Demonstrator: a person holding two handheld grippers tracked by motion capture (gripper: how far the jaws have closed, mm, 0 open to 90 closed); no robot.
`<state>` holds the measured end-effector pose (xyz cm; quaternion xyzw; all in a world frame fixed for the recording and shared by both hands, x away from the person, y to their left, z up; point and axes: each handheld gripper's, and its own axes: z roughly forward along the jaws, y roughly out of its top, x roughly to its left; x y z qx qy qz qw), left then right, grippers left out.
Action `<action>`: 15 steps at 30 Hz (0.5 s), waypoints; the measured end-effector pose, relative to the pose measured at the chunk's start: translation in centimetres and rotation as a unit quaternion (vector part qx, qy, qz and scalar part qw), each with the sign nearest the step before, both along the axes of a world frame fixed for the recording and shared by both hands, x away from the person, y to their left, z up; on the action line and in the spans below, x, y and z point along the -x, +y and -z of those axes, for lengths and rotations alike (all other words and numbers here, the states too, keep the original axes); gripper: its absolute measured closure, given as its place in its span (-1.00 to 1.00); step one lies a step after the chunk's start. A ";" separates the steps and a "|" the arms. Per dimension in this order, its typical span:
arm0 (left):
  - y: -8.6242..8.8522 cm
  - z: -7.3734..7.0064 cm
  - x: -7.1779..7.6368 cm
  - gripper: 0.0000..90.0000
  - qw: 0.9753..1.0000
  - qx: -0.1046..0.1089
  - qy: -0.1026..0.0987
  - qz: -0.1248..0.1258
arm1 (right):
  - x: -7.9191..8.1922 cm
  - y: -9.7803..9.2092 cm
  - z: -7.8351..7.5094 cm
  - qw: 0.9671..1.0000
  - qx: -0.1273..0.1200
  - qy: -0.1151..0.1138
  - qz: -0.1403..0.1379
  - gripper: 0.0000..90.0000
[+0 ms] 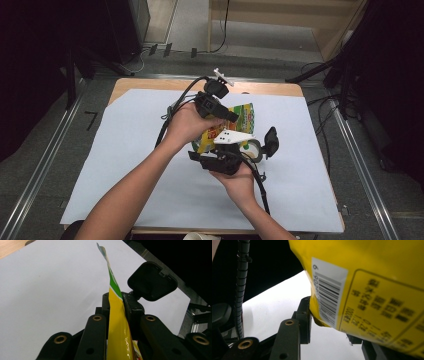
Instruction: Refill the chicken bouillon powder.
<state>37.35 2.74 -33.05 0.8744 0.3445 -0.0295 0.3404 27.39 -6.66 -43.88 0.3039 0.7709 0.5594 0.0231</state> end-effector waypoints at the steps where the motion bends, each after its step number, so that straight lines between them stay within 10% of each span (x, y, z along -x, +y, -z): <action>1: 0.0 0.0 0.0 0.82 1.000 0.000 0.001 0.000 | 0.0 0.0 0.0 1.000 -0.001 0.000 0.000 0.40; 15: 0.1 0.0 0.1 0.81 1.000 0.002 0.001 -0.001 | 0.0 0.0 0.0 1.000 0.000 0.001 0.000 0.40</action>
